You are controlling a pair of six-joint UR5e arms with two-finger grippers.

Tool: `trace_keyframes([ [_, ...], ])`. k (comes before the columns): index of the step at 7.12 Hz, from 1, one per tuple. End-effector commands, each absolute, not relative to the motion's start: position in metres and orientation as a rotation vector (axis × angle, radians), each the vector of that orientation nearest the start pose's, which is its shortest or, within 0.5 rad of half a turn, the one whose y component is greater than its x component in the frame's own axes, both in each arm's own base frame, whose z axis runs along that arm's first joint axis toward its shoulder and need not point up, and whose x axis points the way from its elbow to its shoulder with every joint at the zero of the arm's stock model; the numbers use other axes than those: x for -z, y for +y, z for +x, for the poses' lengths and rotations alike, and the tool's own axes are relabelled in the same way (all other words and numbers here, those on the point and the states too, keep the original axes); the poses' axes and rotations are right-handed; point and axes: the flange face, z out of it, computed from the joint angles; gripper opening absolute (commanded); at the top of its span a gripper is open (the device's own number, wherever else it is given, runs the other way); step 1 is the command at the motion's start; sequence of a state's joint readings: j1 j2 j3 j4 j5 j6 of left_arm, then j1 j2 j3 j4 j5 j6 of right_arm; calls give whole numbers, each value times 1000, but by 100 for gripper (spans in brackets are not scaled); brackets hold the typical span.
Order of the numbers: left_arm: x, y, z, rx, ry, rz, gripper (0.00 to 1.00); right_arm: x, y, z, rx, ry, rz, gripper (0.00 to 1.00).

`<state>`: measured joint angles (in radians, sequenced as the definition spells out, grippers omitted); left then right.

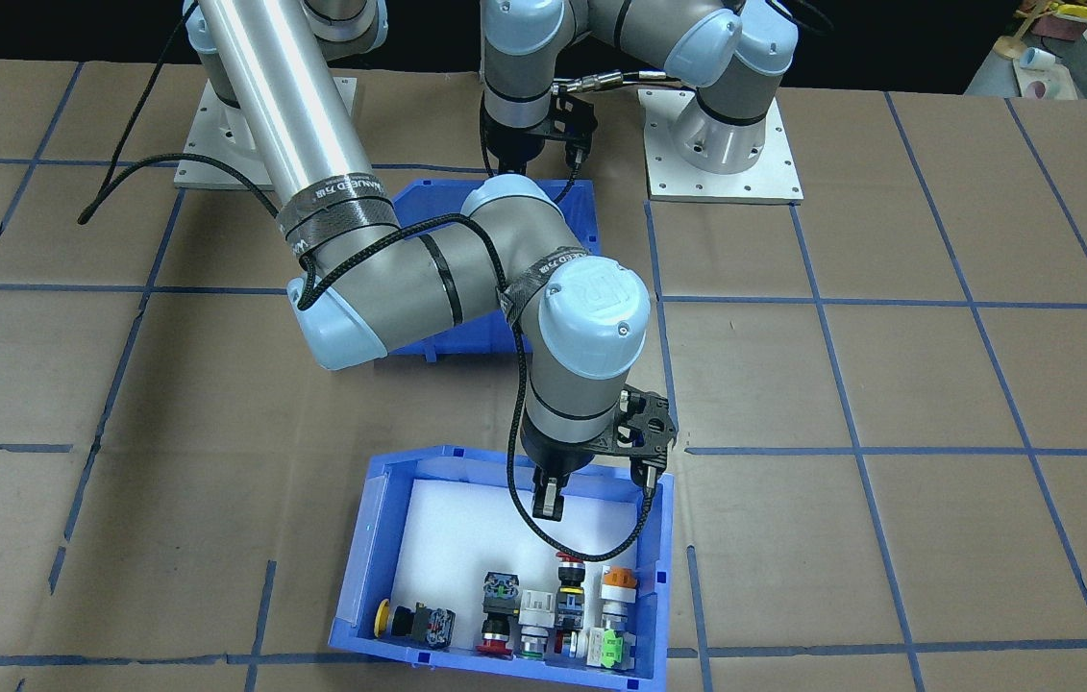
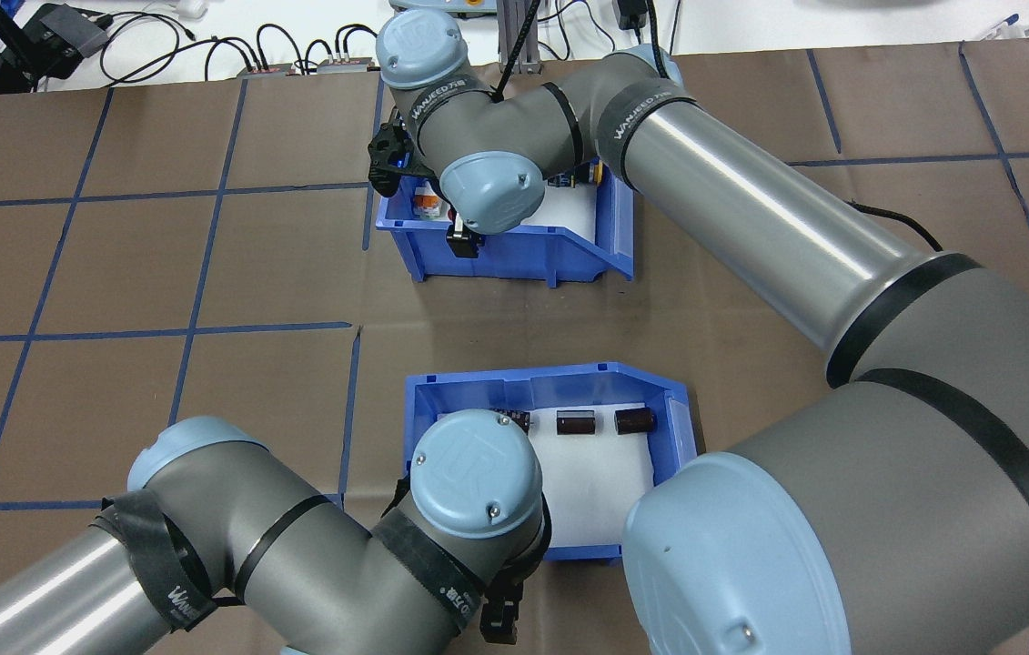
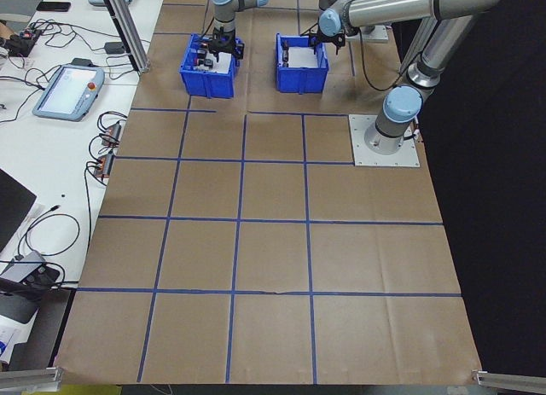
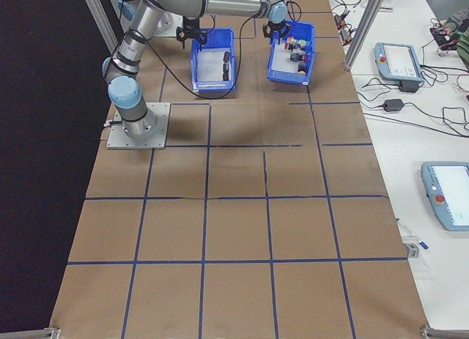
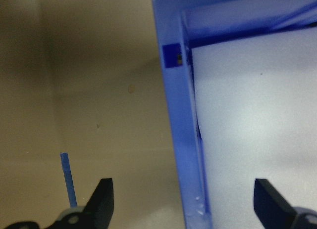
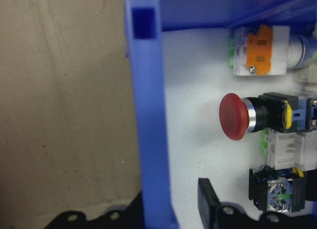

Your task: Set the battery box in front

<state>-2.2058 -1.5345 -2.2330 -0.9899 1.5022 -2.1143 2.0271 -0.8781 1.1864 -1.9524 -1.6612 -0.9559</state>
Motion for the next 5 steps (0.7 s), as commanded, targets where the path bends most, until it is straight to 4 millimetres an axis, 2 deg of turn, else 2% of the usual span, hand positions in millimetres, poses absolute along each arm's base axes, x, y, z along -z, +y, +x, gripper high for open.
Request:
trace_keyframes([
  [1,-248,-238,-351,-122,2294,-2133,40,-305,-618,437,117,2486,-2098,6],
  [2,-250,-238,-351,-120,2256,-2179,14,-321,-613,421,67,2491,-2086,6],
  [3,-256,-237,-351,-120,2268,-2186,0,-341,-614,397,26,2503,-2081,6],
  [5,-270,-237,-350,-107,2311,-2191,0,-362,-625,345,-15,2449,-2147,5],
])
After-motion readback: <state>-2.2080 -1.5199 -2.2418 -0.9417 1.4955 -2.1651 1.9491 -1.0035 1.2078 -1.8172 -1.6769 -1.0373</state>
